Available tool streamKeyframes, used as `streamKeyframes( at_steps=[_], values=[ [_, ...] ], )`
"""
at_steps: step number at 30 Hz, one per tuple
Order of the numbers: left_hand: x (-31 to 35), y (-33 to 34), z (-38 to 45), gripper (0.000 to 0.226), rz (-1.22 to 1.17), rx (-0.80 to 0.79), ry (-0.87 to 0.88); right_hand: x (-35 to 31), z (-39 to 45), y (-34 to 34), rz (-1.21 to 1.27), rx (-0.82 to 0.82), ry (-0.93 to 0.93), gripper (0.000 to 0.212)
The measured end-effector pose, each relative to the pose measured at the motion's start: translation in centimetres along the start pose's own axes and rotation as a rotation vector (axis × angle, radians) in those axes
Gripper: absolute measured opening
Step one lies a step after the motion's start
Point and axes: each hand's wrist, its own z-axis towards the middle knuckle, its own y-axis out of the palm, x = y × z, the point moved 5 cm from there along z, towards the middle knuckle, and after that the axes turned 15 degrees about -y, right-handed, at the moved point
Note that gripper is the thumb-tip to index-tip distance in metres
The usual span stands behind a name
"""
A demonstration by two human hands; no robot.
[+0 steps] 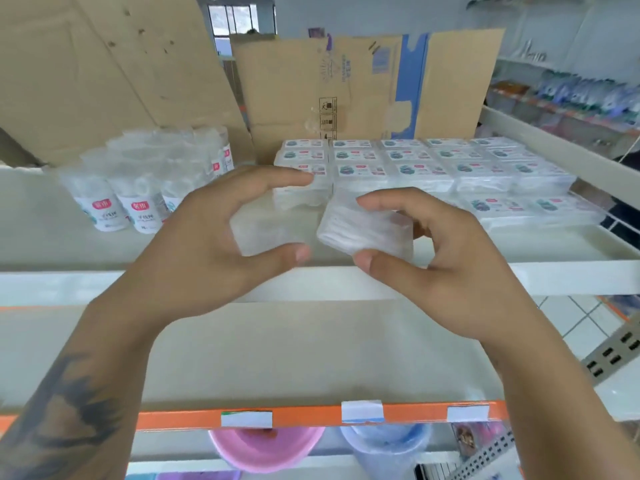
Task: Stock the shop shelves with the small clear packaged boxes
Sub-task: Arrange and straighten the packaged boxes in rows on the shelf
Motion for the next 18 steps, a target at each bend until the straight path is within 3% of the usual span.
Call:
streamKeyframes(
  at_steps=[3, 6, 11, 14, 18],
  values=[
    [1.3, 0.1, 0.0, 0.035, -0.096, 0.029, 0.098, -1.2, 1.6, 0.3, 0.212, 0.033, 0.051, 0.029],
    [0.8, 0.1, 0.4, 0.021, -0.218, 0.031, 0.033, -1.7, 2.2, 0.3, 0.326, 0.131, 0.113, 0.024],
    [0.4, -0.2, 0.7, 0.017, -0.434, 0.061, -0.078, -2.2, 2.3, 1.6, 0.589, 0.151, 0.141, 0.040],
    [0.7, -0.3, 0.4, 0.024, -0.569, 0.091, -0.136, -2.2, 2.5, 2.1, 0.701, 0.249, 0.171, 0.049],
    [0.6, 0.2, 0.1, 0.024, -0.722, 0.066, -0.214, -2.4, 2.6, 3.2, 0.856, 0.413, 0.247, 0.044]
  ],
)
